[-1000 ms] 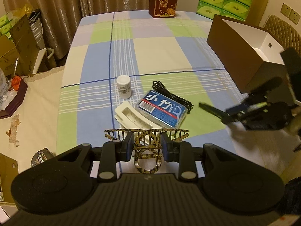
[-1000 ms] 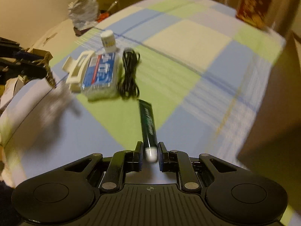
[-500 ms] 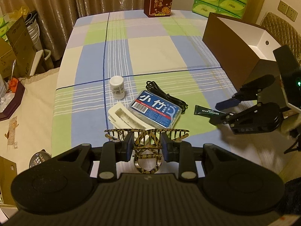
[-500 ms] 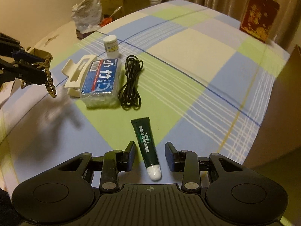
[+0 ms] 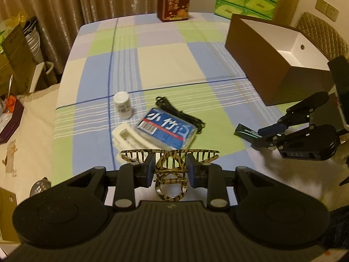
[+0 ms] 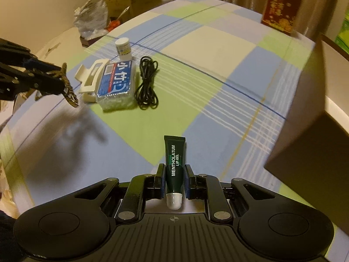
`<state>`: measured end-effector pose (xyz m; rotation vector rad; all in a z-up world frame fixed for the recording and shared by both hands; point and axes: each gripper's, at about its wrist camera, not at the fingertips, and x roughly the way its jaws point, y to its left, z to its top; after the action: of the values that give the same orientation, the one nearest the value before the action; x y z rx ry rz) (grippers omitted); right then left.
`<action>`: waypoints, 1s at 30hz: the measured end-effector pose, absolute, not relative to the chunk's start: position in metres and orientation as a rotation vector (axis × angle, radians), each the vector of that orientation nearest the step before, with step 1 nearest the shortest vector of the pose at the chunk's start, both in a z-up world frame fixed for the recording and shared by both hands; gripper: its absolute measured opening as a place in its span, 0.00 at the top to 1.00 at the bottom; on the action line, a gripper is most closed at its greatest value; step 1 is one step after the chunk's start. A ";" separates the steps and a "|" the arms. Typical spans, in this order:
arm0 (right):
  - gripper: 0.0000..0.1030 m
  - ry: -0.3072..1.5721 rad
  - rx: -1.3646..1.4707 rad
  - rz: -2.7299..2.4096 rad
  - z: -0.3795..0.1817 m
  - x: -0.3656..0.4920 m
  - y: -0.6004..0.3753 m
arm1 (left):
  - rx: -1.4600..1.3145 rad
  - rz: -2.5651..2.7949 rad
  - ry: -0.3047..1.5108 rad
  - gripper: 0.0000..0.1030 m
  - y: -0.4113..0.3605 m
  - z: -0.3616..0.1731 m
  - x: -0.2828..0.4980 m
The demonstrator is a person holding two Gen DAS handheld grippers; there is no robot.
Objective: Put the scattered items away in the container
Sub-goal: 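Carry the claw clip and lip gel tube over the box with both tools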
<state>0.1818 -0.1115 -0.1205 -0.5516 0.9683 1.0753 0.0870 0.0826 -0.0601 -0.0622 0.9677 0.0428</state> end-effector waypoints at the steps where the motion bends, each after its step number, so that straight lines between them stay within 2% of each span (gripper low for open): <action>1: 0.87 0.971 -0.538 1.070 -0.117 0.183 -0.116 | -0.057 0.033 0.964 0.75 0.079 -0.059 0.089; 17: 0.87 0.970 -0.349 0.939 -0.059 0.209 -0.221 | 0.049 -0.149 0.905 0.75 0.005 -0.043 0.143; 30: 0.87 0.893 -0.211 0.856 -0.008 0.244 -0.294 | 0.117 -0.263 0.819 0.75 -0.058 -0.018 0.197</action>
<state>0.2444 -0.2943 -0.0079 -0.2113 0.8933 0.8565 0.1968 -0.0575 -0.0182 0.1168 0.8188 -0.2630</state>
